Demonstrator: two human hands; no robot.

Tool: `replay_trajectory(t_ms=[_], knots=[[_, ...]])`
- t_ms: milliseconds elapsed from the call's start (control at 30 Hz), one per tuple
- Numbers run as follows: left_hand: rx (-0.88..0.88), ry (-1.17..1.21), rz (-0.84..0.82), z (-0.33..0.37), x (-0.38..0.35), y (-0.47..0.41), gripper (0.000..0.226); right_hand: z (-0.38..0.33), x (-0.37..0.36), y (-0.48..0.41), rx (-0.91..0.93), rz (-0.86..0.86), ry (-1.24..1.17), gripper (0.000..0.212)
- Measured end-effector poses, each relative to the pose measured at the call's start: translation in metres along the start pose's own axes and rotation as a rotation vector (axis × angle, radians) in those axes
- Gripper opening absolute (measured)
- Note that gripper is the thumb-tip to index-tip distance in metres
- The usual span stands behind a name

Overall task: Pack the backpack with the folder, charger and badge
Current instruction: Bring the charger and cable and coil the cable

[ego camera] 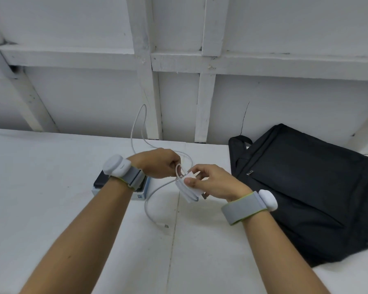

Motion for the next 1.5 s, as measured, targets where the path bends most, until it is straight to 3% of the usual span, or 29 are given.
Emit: replay_trajectory(t_ms=[100,200,333,400,500,633,767,867,967,1133,1233,1400,1500], knots=[[0.059,-0.002,0.034,0.002,0.001,0.005,0.023,0.000,0.008,-0.004,-0.008,0.170,0.159,0.028],[0.086,0.143,0.153,0.008,-0.002,0.010,0.031,0.007,0.017,-0.011,-0.016,0.344,0.167,0.027],[0.118,0.439,0.408,0.020,-0.016,0.015,0.019,0.007,0.039,-0.009,0.015,0.622,-0.147,0.028],[0.099,0.538,0.483,0.032,-0.029,0.016,0.021,0.007,0.047,-0.006,0.018,0.657,-0.409,0.029],[0.027,0.633,0.558,0.043,-0.045,0.016,0.026,0.008,0.046,-0.008,0.001,0.576,-0.634,0.030],[-0.049,0.626,0.504,0.044,-0.057,0.012,0.031,0.009,0.042,-0.010,-0.017,0.416,-0.835,0.034],[-0.105,0.508,0.470,0.044,-0.056,0.008,0.032,0.007,0.041,-0.005,-0.019,0.299,-0.891,0.040],[-0.106,0.494,0.413,0.044,-0.056,0.004,0.042,0.003,0.034,-0.002,-0.060,0.094,-0.877,0.042],[-0.044,0.357,0.253,0.028,-0.054,-0.002,0.053,0.005,0.030,0.002,-0.056,-0.121,-0.707,0.048],[0.006,-0.014,0.001,-0.005,-0.031,-0.008,0.040,0.005,0.015,0.011,0.015,-0.260,-0.038,0.034],[0.050,-0.162,-0.034,-0.013,-0.003,-0.008,0.032,0.016,0.009,0.004,-0.034,-0.112,0.312,0.023],[0.054,-0.184,0.115,0.011,0.016,0.005,0.026,0.022,0.027,-0.006,-0.114,0.320,0.053,0.031],[0.003,-0.035,0.268,0.037,0.005,0.013,0.025,0.011,0.042,-0.005,-0.059,0.538,0.066,0.031]])
Point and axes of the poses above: each hand's wrist, its own y-axis away from the middle knuckle, its own x-axis out of the back of the hand, z = x × y, the point moved 7 cm from there along -y, towards the middle knuckle, and after that the axes turned 14 degrees about -x, right-handed, at the moved point
